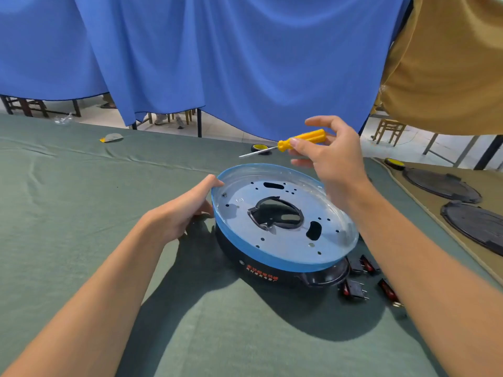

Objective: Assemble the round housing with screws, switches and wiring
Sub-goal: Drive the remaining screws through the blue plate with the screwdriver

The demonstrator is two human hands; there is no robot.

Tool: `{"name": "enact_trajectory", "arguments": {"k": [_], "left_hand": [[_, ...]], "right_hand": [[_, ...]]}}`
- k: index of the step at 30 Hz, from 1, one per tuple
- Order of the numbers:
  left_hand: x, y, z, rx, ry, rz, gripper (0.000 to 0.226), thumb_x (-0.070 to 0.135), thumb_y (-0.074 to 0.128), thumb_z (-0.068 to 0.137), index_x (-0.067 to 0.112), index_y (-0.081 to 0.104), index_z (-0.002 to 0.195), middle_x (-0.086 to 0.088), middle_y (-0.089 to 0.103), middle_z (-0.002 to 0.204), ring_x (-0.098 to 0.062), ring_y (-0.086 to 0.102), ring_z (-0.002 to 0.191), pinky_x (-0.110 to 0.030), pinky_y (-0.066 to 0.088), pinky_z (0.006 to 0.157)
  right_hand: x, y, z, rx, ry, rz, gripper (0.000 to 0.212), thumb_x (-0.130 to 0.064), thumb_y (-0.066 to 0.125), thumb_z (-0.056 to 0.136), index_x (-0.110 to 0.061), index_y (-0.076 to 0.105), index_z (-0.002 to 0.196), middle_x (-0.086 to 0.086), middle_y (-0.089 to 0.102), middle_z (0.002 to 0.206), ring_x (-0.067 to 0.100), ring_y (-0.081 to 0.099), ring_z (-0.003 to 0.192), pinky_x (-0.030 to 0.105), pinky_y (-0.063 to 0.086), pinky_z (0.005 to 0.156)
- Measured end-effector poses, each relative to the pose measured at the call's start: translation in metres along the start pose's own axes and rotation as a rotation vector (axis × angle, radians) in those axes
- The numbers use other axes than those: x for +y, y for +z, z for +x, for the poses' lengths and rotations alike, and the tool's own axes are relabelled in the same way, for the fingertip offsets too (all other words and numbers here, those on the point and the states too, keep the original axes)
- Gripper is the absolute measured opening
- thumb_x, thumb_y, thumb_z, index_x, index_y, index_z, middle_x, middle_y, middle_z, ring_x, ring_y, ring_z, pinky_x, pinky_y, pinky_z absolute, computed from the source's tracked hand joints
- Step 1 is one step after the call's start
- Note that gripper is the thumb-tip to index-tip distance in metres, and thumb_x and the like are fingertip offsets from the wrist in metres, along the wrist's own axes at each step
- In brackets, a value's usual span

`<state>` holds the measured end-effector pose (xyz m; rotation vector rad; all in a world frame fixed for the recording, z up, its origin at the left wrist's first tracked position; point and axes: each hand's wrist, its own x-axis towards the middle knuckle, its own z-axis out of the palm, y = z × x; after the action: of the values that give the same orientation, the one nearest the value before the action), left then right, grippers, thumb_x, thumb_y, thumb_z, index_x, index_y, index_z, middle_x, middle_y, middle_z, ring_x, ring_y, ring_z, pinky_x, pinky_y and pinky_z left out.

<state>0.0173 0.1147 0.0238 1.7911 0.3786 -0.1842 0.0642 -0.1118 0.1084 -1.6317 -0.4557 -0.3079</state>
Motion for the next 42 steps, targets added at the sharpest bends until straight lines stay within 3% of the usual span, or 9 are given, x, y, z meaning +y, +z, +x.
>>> {"name": "enact_trajectory", "arguments": {"k": [5,9,14,19,21,25,31,37,42], "left_hand": [[-0.008,0.000,0.001,0.052,0.031,0.072,0.055,0.062,0.039,0.084,0.019,0.073,0.081,-0.004,0.070,0.081,-0.025,0.053,0.082,-0.042,0.042,0.089],[-0.007,-0.006,0.002,0.094,0.049,0.104,0.050,0.057,0.050,0.087,0.015,0.076,0.091,0.005,0.076,0.083,-0.025,0.059,0.102,-0.054,0.033,0.108],[-0.009,-0.009,0.004,0.164,0.116,0.084,0.046,0.056,0.061,0.085,0.013,0.074,0.092,0.003,0.074,0.096,-0.018,0.062,0.102,-0.047,0.037,0.103],[-0.008,0.004,0.009,0.264,0.427,-0.080,0.026,0.041,0.058,0.094,0.023,0.077,0.092,0.009,0.076,0.095,-0.006,0.068,0.093,-0.028,0.050,0.087],[-0.010,0.012,0.011,0.265,0.468,-0.178,0.020,0.029,0.058,0.095,0.021,0.076,0.094,0.005,0.076,0.093,-0.009,0.070,0.090,-0.029,0.052,0.083],[-0.019,0.025,0.010,0.241,0.413,-0.350,0.031,0.018,0.056,0.094,0.014,0.076,0.071,-0.010,0.074,0.079,-0.022,0.066,0.071,-0.038,0.051,0.074],[-0.019,0.029,0.010,0.274,0.429,-0.381,0.040,0.017,0.055,0.093,0.017,0.073,0.058,-0.005,0.070,0.065,-0.015,0.063,0.057,-0.028,0.050,0.058],[-0.019,0.027,0.012,0.278,0.432,-0.359,0.031,0.017,0.055,0.094,0.012,0.076,0.072,-0.010,0.072,0.074,-0.019,0.066,0.065,-0.035,0.053,0.067],[-0.019,0.025,0.013,0.286,0.465,-0.407,0.021,0.011,0.058,0.093,0.022,0.076,0.094,-0.002,0.076,0.087,-0.013,0.072,0.077,-0.023,0.056,0.065]], "right_hand": [[-0.001,0.030,0.000,-0.061,-0.022,0.015,0.041,-0.006,0.072,0.082,-0.019,0.050,0.114,0.018,0.061,0.100,0.026,0.071,0.086,0.030,0.060,0.070],[0.002,0.045,0.002,-0.091,-0.096,-0.105,0.044,-0.011,0.073,0.082,-0.019,0.049,0.118,0.005,0.058,0.088,0.024,0.069,0.085,0.041,0.059,0.078],[0.005,0.053,0.003,-0.160,-0.214,-0.340,0.043,-0.014,0.064,0.086,-0.022,0.046,0.124,0.003,0.061,0.090,0.026,0.060,0.097,0.045,0.052,0.087],[0.006,0.060,-0.001,-0.267,-0.327,-0.478,0.038,-0.014,0.060,0.092,-0.017,0.047,0.127,0.009,0.062,0.095,0.020,0.061,0.086,0.022,0.047,0.073],[0.006,0.064,-0.002,-0.306,-0.343,-0.502,0.039,-0.013,0.059,0.092,-0.016,0.047,0.129,0.007,0.061,0.094,0.018,0.058,0.082,0.024,0.044,0.073],[0.008,0.071,-0.002,-0.351,-0.377,-0.534,0.042,-0.012,0.059,0.092,-0.013,0.046,0.132,0.003,0.057,0.095,0.020,0.055,0.086,0.034,0.046,0.082],[0.011,0.075,0.000,-0.406,-0.394,-0.555,0.043,-0.012,0.058,0.093,-0.014,0.045,0.134,0.001,0.053,0.097,0.022,0.055,0.091,0.037,0.046,0.084],[0.010,0.075,0.006,-0.467,-0.391,-0.574,0.046,-0.011,0.056,0.094,-0.014,0.042,0.138,0.004,0.058,0.110,0.017,0.052,0.094,0.026,0.040,0.078],[0.003,0.075,0.006,-0.552,-0.438,-0.634,0.046,-0.010,0.056,0.094,-0.015,0.042,0.138,0.004,0.059,0.103,0.020,0.056,0.092,0.033,0.049,0.080]]}}
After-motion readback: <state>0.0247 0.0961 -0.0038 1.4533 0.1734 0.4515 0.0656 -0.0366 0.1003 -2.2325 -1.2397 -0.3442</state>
